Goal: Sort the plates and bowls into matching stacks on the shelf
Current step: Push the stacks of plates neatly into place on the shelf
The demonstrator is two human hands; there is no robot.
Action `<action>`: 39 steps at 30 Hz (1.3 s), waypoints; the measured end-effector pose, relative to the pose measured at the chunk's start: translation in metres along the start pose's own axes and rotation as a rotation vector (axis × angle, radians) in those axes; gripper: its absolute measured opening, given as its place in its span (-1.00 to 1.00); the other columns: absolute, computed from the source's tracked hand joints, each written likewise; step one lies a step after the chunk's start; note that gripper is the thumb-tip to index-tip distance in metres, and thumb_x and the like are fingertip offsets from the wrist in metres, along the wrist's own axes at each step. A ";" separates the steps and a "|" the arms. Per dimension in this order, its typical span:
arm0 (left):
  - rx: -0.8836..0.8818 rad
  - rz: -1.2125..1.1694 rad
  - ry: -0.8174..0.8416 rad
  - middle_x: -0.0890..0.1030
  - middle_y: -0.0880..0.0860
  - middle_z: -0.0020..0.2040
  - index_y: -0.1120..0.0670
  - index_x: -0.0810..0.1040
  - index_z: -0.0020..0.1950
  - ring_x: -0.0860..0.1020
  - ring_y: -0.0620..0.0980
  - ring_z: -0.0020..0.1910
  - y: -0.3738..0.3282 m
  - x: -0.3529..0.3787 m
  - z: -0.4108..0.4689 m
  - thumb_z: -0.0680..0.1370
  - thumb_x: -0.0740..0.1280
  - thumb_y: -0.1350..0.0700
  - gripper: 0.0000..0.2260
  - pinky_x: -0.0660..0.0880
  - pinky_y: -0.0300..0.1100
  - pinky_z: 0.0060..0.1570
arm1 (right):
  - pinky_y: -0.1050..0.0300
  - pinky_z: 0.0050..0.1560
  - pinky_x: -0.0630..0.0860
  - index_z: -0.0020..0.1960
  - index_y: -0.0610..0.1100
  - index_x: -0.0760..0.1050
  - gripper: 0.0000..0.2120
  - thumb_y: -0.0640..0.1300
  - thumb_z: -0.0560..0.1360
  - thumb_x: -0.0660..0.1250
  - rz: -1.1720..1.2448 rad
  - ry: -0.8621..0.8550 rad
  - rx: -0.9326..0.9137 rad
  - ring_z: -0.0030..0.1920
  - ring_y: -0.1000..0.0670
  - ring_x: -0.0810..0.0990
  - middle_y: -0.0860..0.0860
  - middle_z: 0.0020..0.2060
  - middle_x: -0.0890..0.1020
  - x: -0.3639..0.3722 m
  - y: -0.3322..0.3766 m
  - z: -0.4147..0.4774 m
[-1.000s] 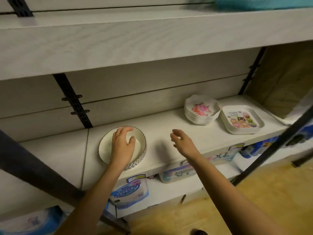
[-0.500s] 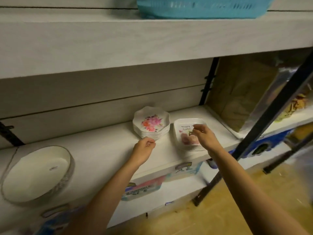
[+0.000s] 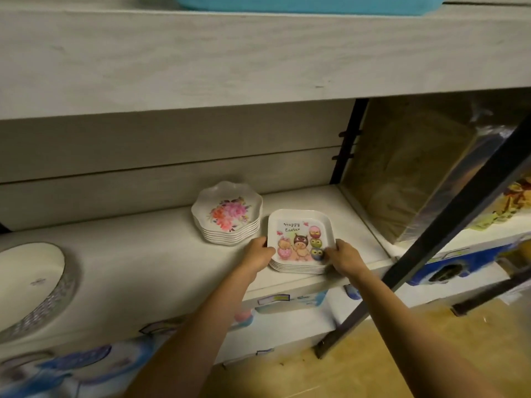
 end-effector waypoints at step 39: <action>0.043 0.029 -0.321 0.65 0.18 0.10 0.22 0.58 0.15 0.60 0.13 0.07 0.094 -0.290 -0.111 0.46 0.18 0.34 -0.68 0.55 0.09 0.13 | -0.14 0.06 0.57 0.04 -0.24 0.57 -0.75 -0.15 0.47 0.22 -0.014 0.057 -0.320 -0.04 -0.22 0.64 -0.20 -0.03 0.67 0.214 0.184 -0.108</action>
Point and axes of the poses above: each hand's wrist, its own z-axis towards the middle knuckle, its own x-axis out of the palm, y = z × x, the point moved 3 cm from there along z, towards the middle knuckle
